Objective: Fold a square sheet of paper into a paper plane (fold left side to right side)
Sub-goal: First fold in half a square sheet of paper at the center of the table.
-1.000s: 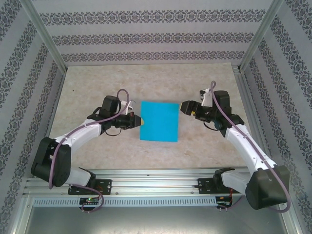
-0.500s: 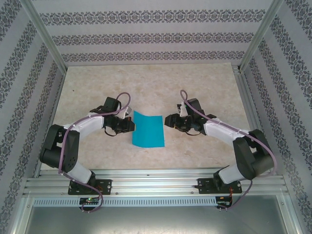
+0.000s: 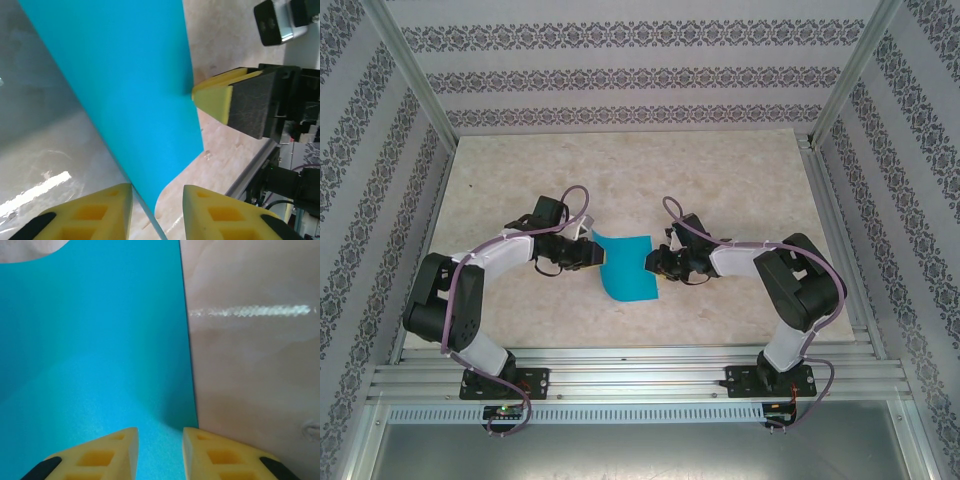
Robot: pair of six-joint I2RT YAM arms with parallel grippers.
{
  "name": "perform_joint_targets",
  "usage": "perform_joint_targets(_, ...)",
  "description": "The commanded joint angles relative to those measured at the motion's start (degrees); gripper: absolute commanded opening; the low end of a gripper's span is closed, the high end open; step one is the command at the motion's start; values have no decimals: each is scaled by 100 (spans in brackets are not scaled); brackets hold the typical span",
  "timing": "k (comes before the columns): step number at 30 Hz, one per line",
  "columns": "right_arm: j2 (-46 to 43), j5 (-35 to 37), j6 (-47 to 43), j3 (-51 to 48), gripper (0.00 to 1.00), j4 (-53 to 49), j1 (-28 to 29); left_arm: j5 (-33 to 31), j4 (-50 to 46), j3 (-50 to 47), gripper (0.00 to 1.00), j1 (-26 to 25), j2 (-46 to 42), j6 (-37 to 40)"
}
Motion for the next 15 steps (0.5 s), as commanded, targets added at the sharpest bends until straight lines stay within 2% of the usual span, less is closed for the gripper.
perform_joint_targets(1, 123, 204, -19, 137, 29, 0, 37, 425, 540, -12, 37, 53, 59, -176)
perform_joint_targets(10, -32, 37, 52, 221, 32, 139, 13, 590, 953, -33, 44, -94, 215, -360)
perform_joint_targets(15, -253, -82, 79, 347, 39, 154, -49, 536, 955, 12, 45, -174, 359, -334)
